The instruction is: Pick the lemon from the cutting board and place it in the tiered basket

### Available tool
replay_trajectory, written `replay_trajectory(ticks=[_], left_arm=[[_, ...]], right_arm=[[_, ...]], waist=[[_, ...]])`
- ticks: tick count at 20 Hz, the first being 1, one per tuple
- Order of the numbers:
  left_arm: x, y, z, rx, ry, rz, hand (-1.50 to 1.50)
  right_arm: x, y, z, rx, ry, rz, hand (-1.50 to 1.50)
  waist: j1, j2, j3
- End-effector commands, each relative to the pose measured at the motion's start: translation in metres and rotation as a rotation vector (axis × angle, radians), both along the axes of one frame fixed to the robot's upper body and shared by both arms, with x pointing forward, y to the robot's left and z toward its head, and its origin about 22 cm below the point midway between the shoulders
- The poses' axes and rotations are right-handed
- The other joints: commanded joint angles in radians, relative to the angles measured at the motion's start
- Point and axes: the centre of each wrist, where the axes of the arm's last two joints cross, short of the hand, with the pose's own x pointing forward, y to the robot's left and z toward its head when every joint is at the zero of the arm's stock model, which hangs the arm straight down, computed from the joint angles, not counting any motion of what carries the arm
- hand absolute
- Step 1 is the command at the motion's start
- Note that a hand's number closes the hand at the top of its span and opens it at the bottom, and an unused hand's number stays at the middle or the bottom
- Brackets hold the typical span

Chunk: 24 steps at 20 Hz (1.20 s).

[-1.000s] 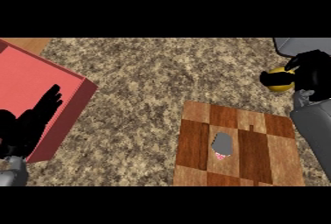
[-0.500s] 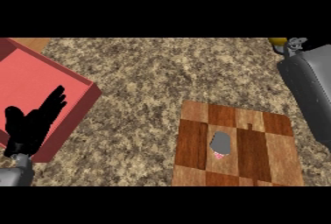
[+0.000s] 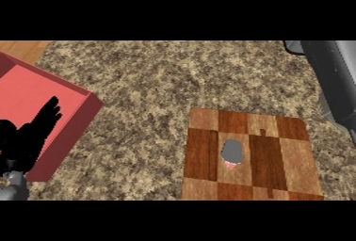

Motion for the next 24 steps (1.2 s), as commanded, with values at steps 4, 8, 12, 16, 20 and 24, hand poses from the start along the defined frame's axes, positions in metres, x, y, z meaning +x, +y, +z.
replay_trajectory(ticks=[4,8,12,16,20,24], left_arm=[[-0.026,0.004,-0.035,-0.045,0.100,0.037,0.00],[-0.020,0.007,-0.029,-0.037,0.085,0.046,0.00],[-0.019,-0.003,-0.033,-0.036,0.070,0.029,0.00],[-0.012,0.012,-0.035,-0.032,0.087,0.043,0.00],[-0.020,0.010,-0.028,-0.042,0.082,0.041,0.00],[-0.026,0.008,-0.037,-0.048,0.078,0.028,0.00]], right_arm=[[0.010,-0.041,0.012,0.099,-0.137,-0.129,1.50],[0.004,-0.076,0.032,0.164,-0.277,-0.063,1.50],[0.009,-0.090,0.005,0.169,-0.285,-0.056,1.50],[0.002,-0.124,0.011,0.184,-0.297,-0.035,1.50],[-0.005,-0.159,-0.008,-0.106,0.156,-0.188,1.50],[-0.010,-0.175,0.010,-0.176,0.262,-0.208,1.50]], waist=[[-0.013,0.009,-0.014],[-0.027,0.008,-0.013],[-0.023,0.011,-0.013],[-0.041,0.012,-0.013],[-0.035,0.015,-0.020],[-0.025,0.013,-0.017]])
